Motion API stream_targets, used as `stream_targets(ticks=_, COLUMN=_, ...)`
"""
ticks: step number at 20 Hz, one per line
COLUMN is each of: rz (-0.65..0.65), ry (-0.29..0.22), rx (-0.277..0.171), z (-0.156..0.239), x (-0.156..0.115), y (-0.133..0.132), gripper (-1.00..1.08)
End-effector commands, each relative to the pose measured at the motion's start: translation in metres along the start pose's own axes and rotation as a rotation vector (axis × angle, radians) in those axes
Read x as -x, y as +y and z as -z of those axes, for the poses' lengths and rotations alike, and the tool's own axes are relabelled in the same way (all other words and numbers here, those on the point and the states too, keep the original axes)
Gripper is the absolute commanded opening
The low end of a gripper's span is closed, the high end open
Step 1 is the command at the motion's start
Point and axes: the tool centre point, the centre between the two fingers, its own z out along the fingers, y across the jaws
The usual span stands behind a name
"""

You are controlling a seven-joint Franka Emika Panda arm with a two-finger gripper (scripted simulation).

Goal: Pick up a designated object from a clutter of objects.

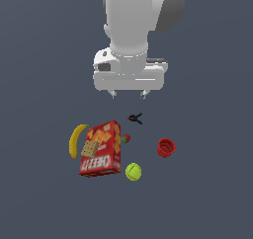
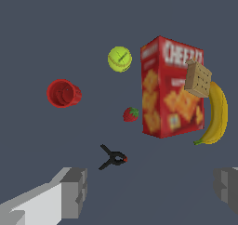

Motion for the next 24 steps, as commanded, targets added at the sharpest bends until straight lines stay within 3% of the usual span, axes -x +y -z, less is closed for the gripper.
stream_targets(ticks=1, rz=0.0, ry=0.0, rx=0.0, z=0.0, x=0.0, y=0.0, gripper=1.0)
stream_targets(ticks=12, rz=0.055, ry=0.036, rx=0.021, z=0.02, x=-0.006, y=-0.016, gripper=1.0)
stream_targets(ticks=24, rz=-0.005, ry=0.034, rx=0.015, z=0.009, x=-0.009, y=-0.015, gripper=1.0)
